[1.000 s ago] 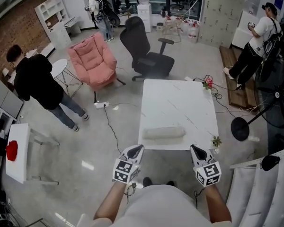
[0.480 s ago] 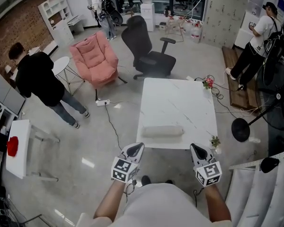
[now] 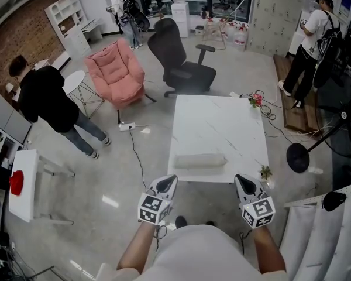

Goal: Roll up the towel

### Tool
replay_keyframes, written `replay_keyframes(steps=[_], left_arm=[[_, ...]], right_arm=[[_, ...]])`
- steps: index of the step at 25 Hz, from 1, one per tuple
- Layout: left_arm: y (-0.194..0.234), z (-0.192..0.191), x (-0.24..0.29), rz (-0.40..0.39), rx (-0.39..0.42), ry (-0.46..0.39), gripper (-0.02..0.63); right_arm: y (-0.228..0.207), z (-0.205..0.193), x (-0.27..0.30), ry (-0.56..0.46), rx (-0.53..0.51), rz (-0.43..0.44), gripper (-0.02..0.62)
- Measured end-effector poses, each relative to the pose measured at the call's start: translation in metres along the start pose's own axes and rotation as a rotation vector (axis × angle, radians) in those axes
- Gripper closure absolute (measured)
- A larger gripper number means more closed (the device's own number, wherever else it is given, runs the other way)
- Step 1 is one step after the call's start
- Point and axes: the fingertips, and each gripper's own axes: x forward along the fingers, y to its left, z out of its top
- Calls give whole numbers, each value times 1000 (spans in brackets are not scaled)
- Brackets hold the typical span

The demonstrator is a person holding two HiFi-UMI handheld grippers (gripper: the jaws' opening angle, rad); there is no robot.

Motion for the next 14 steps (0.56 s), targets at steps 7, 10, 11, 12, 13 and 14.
replay_keyframes(steps=[7, 10, 11, 12, 13, 14], left_arm=[[-2, -2, -1, -10, 0, -7, 589], [-2, -1, -3, -12, -1, -9, 589], [-3, -1, -4, -12, -2, -10, 589], [-3, -1, -5, -12, -3, -10, 589], [-3, -1, -6, -12, -4, -11, 589], [-3, -1, -8, -13, -5, -11, 589]], right_arm=[[2, -3, -3, -1, -7, 2, 584], [2, -1, -5, -1, -11, -1, 584], [2, 0, -5, -1, -11, -1, 584], [3, 0, -5, -2, -12, 0, 584], [5, 1, -6, -3, -13, 0, 584], [6, 2, -6, -4, -14, 1, 584]])
